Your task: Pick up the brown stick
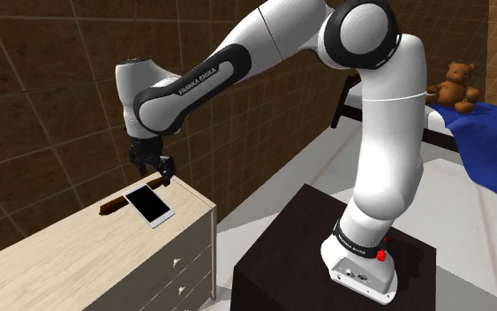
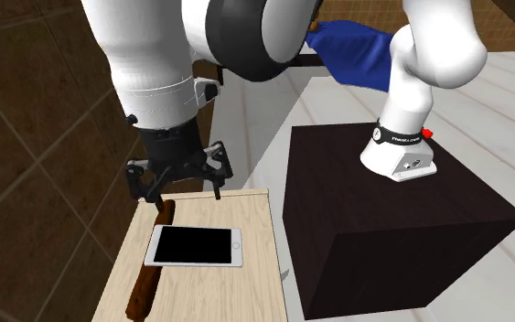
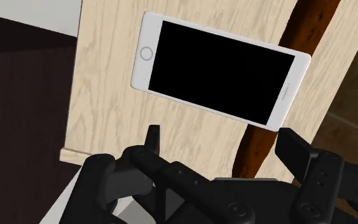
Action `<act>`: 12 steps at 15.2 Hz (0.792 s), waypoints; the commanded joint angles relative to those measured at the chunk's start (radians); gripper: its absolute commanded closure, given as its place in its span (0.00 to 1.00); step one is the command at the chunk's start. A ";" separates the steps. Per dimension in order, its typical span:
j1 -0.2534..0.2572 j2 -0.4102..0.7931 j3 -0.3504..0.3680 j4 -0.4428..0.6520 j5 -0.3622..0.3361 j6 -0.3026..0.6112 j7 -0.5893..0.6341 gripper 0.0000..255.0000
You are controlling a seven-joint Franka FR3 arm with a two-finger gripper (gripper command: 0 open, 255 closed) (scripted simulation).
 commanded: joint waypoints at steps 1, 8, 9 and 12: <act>0.036 0.079 -0.041 0.084 -0.046 -0.011 0.086 0.00; 0.101 0.232 -0.121 0.236 -0.106 -0.011 0.215 0.00; 0.102 0.240 -0.124 0.234 -0.110 -0.001 0.218 0.00; 0.108 0.263 -0.133 0.228 -0.121 0.026 0.224 0.00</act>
